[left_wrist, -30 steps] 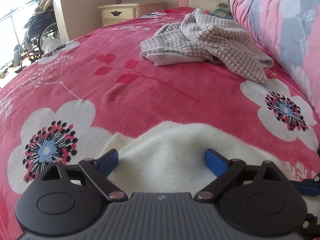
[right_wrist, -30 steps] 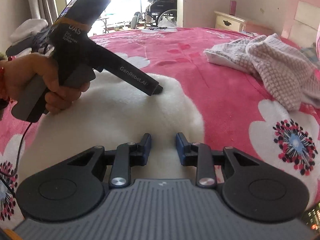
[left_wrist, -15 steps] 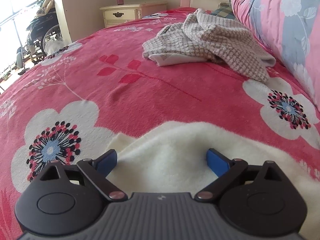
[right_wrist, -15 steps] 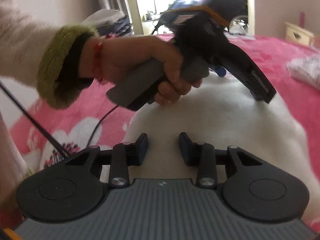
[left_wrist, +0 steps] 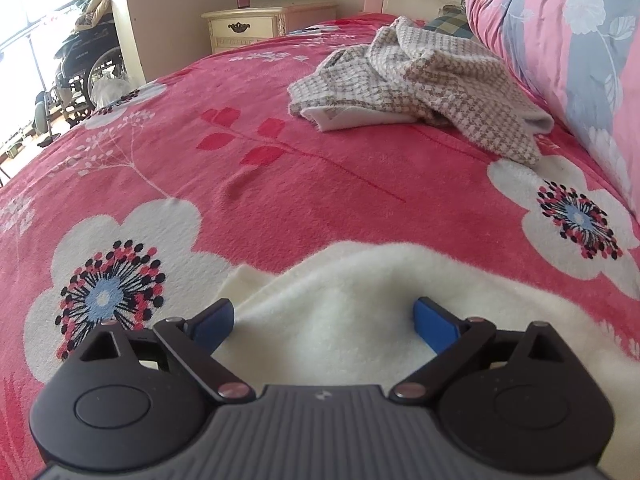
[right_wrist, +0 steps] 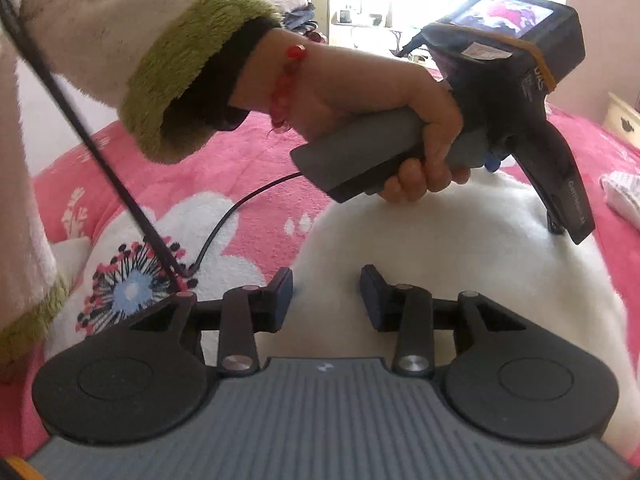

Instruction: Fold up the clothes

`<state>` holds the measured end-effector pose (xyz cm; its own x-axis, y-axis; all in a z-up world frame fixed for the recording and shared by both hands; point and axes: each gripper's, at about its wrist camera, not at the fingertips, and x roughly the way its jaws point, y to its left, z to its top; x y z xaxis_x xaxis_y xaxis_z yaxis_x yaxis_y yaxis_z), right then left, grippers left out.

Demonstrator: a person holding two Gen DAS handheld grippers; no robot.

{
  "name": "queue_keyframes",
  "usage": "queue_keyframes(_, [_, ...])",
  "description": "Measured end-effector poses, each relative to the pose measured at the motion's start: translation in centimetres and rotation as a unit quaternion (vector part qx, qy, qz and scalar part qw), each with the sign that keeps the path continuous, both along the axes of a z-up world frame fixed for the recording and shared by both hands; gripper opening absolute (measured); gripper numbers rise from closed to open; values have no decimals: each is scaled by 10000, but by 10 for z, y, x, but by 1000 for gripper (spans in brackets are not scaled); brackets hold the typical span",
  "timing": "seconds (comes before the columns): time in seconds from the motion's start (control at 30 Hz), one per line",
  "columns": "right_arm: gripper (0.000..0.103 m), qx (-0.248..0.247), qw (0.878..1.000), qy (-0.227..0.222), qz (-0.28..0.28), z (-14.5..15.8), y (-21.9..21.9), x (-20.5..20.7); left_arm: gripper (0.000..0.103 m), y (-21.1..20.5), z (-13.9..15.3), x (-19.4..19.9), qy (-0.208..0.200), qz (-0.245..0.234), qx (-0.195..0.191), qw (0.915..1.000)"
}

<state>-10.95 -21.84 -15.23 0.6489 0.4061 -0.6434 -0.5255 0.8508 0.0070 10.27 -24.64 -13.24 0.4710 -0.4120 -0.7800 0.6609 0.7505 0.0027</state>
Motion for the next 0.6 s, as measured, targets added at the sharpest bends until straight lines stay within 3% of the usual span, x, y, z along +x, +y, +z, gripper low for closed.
queue_keyframes(0.17, [37,85,10000,-41,-32,0,0,-3,86,23,20,-1,106,76,-326,9994])
queue_keyframes(0.4, [37,244,9996,-87,-82,1,-3,-7,85,109,50,-26,-391,87,-595,9974])
queue_keyframes(0.5, [37,324,9994,-101,-104,1,-6,-8,75,141,57,-36,-476,47,-698,9964])
queue_keyframes(0.6, [37,399,9991,-92,-135,-2,-6,-8,62,151,56,-46,-305,-350,-886,9950])
